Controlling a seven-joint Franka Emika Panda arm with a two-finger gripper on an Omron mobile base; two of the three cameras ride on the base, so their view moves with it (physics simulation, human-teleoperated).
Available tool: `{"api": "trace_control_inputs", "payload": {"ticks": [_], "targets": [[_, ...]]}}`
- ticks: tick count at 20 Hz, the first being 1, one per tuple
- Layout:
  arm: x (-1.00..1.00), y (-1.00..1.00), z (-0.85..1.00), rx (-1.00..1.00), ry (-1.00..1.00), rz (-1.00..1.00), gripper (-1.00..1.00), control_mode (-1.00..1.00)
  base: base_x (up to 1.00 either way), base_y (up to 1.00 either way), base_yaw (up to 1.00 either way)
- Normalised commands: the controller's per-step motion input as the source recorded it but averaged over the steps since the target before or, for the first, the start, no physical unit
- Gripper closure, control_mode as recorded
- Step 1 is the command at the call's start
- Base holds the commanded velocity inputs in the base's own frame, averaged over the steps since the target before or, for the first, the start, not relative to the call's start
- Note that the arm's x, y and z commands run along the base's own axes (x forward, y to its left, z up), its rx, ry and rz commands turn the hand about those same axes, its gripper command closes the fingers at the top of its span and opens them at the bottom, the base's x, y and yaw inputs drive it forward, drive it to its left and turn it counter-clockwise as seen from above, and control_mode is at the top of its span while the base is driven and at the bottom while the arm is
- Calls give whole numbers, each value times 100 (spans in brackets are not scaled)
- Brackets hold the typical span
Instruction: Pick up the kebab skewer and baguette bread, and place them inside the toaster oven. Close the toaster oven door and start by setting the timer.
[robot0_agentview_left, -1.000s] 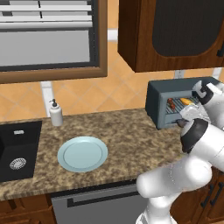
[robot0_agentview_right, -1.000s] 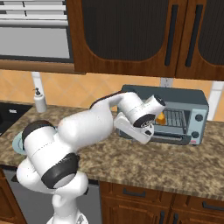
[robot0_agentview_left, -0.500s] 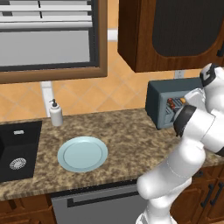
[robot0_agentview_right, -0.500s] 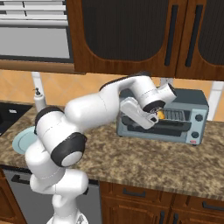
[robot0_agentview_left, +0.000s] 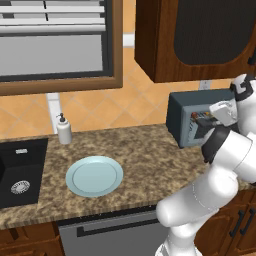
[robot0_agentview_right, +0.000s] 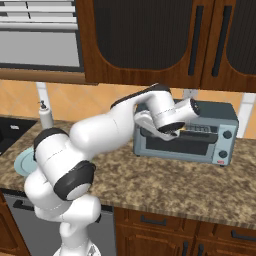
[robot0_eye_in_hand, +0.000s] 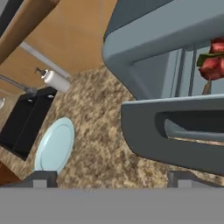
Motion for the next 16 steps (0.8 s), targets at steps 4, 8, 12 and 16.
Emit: {"api": "trace_control_inputs", "payload": {"ticks": [4, 8, 12, 16], "targets": [[46, 29, -7, 0, -9, -8, -100, -100, 0, 0, 0], [68, 31, -4, 0, -4, -9, -100, -100, 0, 0, 0], [45, 17, -17, 0, 0, -9, -100, -100, 0, 0, 0], [28, 7, -33, 0, 0, -8, -100, -100, 0, 0, 0]]}}
